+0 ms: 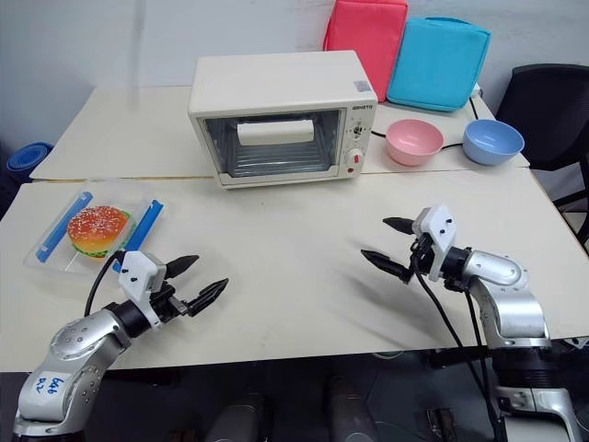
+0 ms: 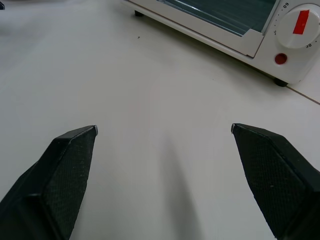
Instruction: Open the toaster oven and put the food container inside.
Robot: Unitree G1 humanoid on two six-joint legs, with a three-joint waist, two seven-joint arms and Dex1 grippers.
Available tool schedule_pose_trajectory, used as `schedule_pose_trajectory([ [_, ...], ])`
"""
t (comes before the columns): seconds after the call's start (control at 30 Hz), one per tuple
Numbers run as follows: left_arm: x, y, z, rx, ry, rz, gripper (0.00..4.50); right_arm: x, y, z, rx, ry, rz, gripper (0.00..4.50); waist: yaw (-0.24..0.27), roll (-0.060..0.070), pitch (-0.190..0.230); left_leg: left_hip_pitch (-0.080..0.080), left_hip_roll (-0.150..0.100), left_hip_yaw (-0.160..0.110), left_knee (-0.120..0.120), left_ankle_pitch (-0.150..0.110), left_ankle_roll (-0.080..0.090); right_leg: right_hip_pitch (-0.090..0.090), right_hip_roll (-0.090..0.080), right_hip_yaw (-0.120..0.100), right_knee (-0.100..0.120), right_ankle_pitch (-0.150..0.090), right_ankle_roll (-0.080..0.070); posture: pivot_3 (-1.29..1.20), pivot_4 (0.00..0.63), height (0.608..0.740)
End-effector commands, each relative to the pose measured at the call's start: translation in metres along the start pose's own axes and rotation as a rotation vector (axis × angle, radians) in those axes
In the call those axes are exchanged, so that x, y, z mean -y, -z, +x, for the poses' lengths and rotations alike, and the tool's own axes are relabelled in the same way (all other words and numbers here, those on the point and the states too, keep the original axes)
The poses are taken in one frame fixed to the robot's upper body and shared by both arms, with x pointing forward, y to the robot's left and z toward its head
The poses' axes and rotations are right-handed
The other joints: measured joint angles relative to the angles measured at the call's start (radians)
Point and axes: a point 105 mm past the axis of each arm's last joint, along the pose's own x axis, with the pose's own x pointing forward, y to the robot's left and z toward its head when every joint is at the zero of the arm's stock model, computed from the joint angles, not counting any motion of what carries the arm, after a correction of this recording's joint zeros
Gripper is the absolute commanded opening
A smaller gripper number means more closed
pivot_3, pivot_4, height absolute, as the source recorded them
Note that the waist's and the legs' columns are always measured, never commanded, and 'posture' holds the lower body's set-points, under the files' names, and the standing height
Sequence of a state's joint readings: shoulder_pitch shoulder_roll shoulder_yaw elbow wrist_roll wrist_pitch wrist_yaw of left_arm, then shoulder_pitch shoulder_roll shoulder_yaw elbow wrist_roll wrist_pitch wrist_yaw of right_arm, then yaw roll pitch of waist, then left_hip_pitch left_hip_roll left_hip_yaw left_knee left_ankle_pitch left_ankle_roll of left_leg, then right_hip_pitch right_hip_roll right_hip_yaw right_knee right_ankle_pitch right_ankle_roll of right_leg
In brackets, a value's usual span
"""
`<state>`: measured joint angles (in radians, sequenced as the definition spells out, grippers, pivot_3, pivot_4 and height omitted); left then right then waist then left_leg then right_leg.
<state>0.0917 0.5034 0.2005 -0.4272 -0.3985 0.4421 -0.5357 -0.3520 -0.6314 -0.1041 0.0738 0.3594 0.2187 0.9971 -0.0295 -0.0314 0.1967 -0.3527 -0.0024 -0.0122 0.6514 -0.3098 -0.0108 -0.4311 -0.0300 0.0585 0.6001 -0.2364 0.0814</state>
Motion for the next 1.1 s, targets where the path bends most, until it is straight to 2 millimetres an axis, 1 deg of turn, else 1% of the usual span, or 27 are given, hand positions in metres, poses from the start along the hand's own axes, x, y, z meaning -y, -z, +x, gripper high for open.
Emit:
schedule_pose_trajectory([
  [0.03, -0.003, -0.012, 0.0, 0.037, -0.02, 0.06, 4.5, 0.001, -0.014, 0.003, 0.039, -0.008, -0.041, 4.48, 0.0, 0.0, 0.0, 0.0, 0.0, 0.0, 0.0, 0.0, 0.0, 0.0, 0.0, 0.0, 0.0, 0.0, 0.0, 0.0, 0.15, 0.74],
  [0.17, -0.005, -0.015, 0.001, 0.061, -0.039, -0.028, 4.5, -0.004, -0.015, 0.007, 0.044, -0.025, -0.038, 4.48, 0.001, 0.0, 0.0, 0.0, 0.0, -0.001, 0.0, 0.0, 0.0, 0.0, 0.0, 0.0, 0.0, 0.0, 0.0, 0.0, 0.15, 0.74],
  [0.3, 0.001, -0.014, 0.004, 0.05, -0.011, -0.022, 4.5, -0.011, -0.019, 0.015, 0.06, -0.064, 0.014, 4.48, 0.0, 0.0, 0.0, 0.0, 0.0, -0.001, 0.0, 0.0, 0.0, 0.0, -0.001, 0.0, 0.001, 0.0, 0.0, 0.0, 0.15, 0.74],
  [0.37, 0.004, -0.016, 0.006, 0.06, 0.007, -0.028, 4.5, -0.014, -0.022, 0.021, 0.068, -0.078, 0.003, 4.48, -0.002, 0.0, 0.0, 0.0, 0.0, -0.001, 0.0, 0.0, 0.0, 0.0, -0.001, 0.0, 0.001, 0.0, 0.0, 0.0, 0.15, 0.74],
  [0.47, 0.009, -0.026, 0.012, 0.085, 0.046, -0.027, 4.5, -0.017, -0.032, 0.034, 0.092, -0.111, 0.003, 4.48, -0.001, 0.0, 0.0, 0.0, 0.0, -0.001, 0.0, 0.0, 0.0, 0.0, 0.0, 0.0, 0.001, 0.0, 0.0, 0.0, 0.15, 0.74],
  [0.5, 0.01, -0.031, 0.015, 0.096, 0.06, -0.031, 4.5, -0.017, -0.036, 0.038, 0.103, -0.118, 0.005, 4.48, 0.0, 0.0, 0.0, 0.0, 0.0, -0.001, 0.001, 0.0, 0.0, 0.0, 0.0, 0.0, 0.001, 0.0, 0.0, 0.0, 0.15, 0.74],
  [0.67, 0.01, -0.073, 0.03, 0.208, 0.13, -0.032, 4.5, -0.008, -0.064, 0.068, 0.17, -0.134, 0.013, 4.48, -0.001, 0.0, 0.0, 0.0, 0.0, -0.001, 0.002, 0.0, 0.0, -0.001, 0.0, -0.002, 0.002, 0.0, 0.0, 0.0, 0.15, 0.74],
  [0.7, 0.01, -0.079, 0.032, 0.216, 0.138, -0.027, 4.5, -0.006, -0.068, 0.072, 0.177, -0.134, 0.013, 4.48, -0.001, 0.0, 0.0, 0.0, 0.0, -0.001, 0.002, 0.0, 0.0, -0.001, 0.0, -0.002, 0.004, 0.0, 0.0, 0.0, 0.15, 0.74],
  [0.83, 0.007, -0.115, 0.044, 0.273, 0.173, 0.042, 4.5, 0.011, -0.092, 0.097, 0.212, -0.101, 0.02, 4.48, -0.001, 0.0, 0.0, -0.002, -0.001, -0.001, 0.001, -0.001, -0.002, -0.005, 0.0, -0.002, 0.005, 0.0, 0.001, 0.0, 0.15, 0.74],
  [0.9, 0.005, -0.132, 0.045, 0.31, 0.186, 0.031, 4.5, 0.018, -0.103, 0.109, 0.221, -0.081, 0.021, 4.48, -0.002, 0.0, 0.0, -0.005, -0.001, 0.0, 0.002, 0.0, -0.002, -0.01, -0.001, -0.001, 0.007, 0.001, 0.001, 0.0, 0.15, 0.74],
  [0.93, 0.005, -0.136, 0.046, 0.318, 0.19, 0.028, 4.5, 0.02, -0.105, 0.112, 0.222, -0.078, 0.02, 4.48, -0.002, 0.0, 0.0, -0.008, -0.001, 0.0, 0.002, 0.0, -0.003, -0.013, -0.001, -0.001, 0.008, 0.001, 0.001, 0.0, 0.15, 0.74],
  [1.0, 0.004, -0.149, 0.043, 0.334, 0.2, 0.067, 4.5, 0.023, -0.111, 0.119, 0.219, -0.08, 0.004, 4.48, -0.004, 0.0, 0.0, -0.009, 0.0, 0.0, 0.001, 0.0, -0.003, -0.014, -0.001, -0.001, 0.011, 0.001, 0.001, 0.0, 0.15, 0.74],
  [1.1, 0.001, -0.158, 0.038, 0.341, 0.195, 0.105, 4.5, 0.025, -0.117, 0.125, 0.22, -0.087, -0.019, 4.48, -0.005, 0.0, 0.0, -0.013, 0.0, 0.0, 0.0, 0.0, -0.004, -0.017, 0.0, -0.002, 0.01, 0.001, 0.001, 0.0, 0.15, 0.74],
])
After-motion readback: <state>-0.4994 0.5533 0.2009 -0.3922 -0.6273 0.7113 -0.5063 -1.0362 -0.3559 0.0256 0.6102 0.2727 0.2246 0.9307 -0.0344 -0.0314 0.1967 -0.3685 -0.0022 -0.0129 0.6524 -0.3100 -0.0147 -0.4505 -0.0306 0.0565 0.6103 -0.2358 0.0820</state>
